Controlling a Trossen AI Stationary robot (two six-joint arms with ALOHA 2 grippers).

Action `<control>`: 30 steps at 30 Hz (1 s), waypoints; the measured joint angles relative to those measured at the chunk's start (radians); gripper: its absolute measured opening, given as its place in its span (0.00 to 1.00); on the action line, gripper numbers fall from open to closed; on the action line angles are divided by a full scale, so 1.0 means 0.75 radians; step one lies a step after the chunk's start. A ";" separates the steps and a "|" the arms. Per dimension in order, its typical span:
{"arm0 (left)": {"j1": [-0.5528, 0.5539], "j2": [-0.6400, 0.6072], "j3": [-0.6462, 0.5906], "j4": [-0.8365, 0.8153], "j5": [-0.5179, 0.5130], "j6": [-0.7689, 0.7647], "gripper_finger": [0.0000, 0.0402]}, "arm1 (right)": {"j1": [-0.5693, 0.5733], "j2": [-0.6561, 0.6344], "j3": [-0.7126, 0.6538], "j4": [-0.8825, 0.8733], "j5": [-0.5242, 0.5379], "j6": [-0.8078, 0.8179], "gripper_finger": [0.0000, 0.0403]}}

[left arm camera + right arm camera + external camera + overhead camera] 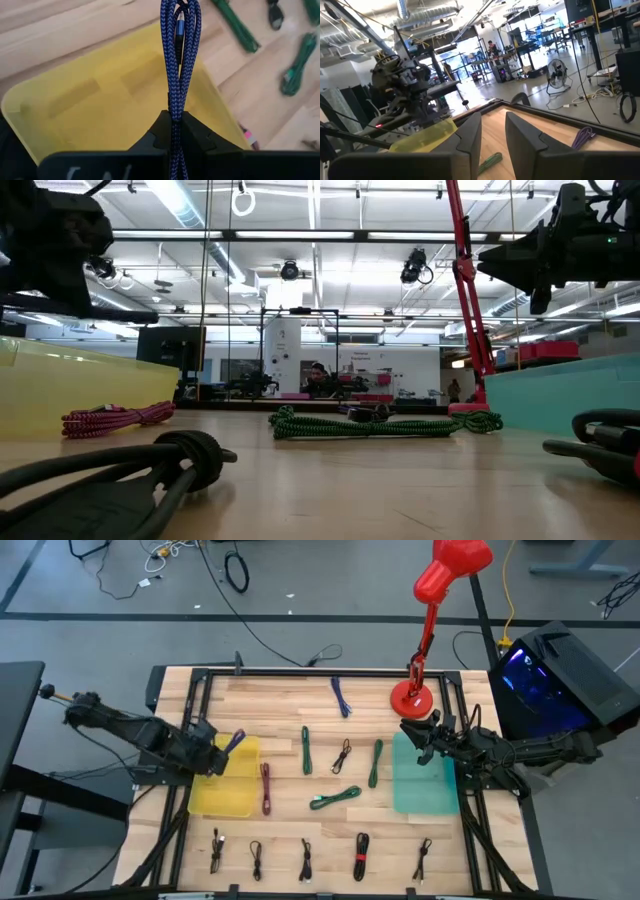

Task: Pick & Place USB Port
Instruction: Put the black and blue charger cable into the yellow bin

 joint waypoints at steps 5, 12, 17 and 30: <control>-0.125 0.166 0.000 0.003 -0.056 -0.076 0.06 | 0.000 0.000 0.000 -0.001 0.000 -0.004 0.23; -0.279 0.399 -0.001 0.040 0.101 -0.342 0.05 | 0.000 0.000 0.000 -0.004 0.000 -0.025 0.23; -0.387 0.509 -0.001 0.026 0.086 -0.484 0.05 | 0.000 0.000 0.000 -0.007 0.000 -0.027 0.23; -0.384 0.570 -0.001 0.026 0.052 -0.544 0.28 | 0.000 0.001 0.000 -0.009 0.000 -0.023 0.23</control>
